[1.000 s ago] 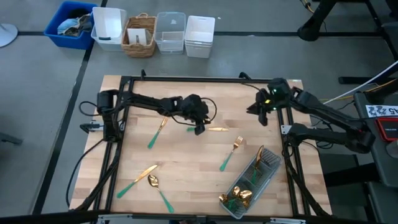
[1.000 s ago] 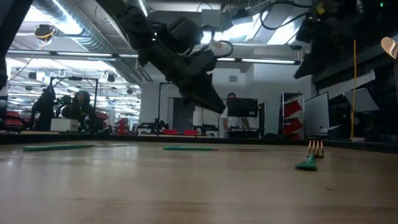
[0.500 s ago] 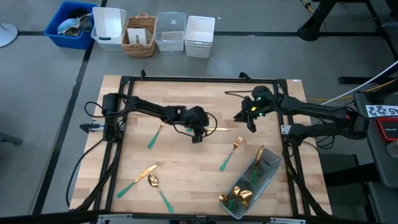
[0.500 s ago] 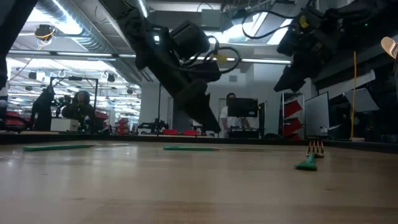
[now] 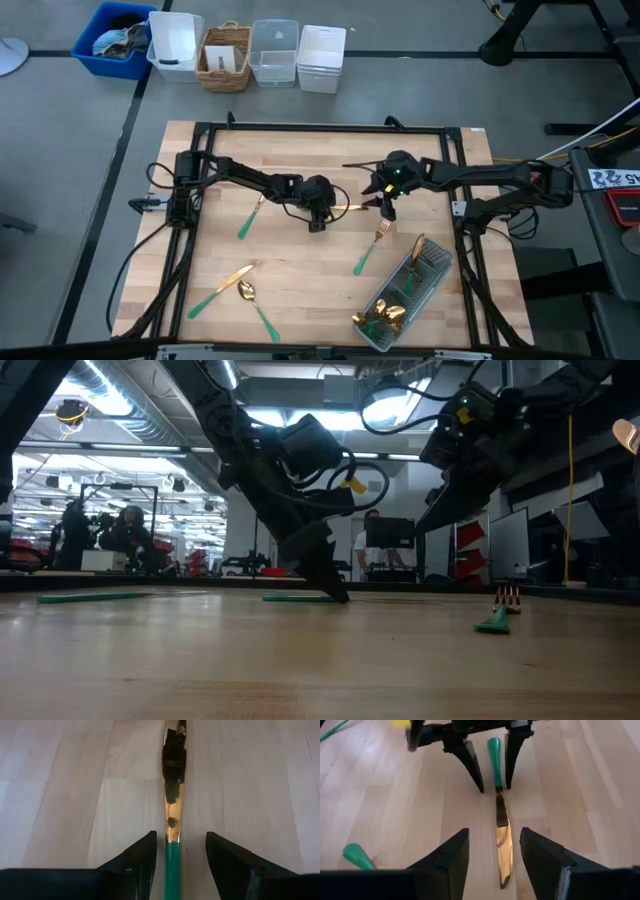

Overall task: Sort silverware
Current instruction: Put the top right table knife into the utensil organizer

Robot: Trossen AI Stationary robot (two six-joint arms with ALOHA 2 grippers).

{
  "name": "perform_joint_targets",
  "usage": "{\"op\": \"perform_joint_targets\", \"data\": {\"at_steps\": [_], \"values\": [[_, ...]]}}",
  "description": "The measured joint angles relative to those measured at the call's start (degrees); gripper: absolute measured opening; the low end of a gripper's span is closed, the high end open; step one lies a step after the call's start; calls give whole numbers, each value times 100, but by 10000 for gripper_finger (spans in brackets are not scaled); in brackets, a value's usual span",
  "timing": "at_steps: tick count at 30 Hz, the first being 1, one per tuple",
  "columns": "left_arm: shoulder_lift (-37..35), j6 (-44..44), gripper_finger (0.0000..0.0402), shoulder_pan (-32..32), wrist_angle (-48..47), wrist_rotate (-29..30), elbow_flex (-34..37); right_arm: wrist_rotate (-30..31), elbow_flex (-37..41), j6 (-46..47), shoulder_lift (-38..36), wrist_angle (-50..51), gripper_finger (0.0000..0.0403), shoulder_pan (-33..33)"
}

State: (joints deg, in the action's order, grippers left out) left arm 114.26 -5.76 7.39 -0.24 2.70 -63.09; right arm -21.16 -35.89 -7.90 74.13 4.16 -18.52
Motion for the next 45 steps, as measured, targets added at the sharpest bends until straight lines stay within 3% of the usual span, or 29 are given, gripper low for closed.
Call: {"op": "perform_joint_targets", "data": {"at_steps": [10,22,34,45], "values": [[160,690,88,21,89,-34,-11,12,-2,-9,181,-128,173,20],[140,873,35,23,119,-188,-4,12,-3,-9,181,-115,173,20],[140,1132,39,20,142,-194,0,14,-3,-50,447,-113,173,20],[146,334,42,-189,204,434,4,298,-4,-58,1171,-607,172,20]]}}
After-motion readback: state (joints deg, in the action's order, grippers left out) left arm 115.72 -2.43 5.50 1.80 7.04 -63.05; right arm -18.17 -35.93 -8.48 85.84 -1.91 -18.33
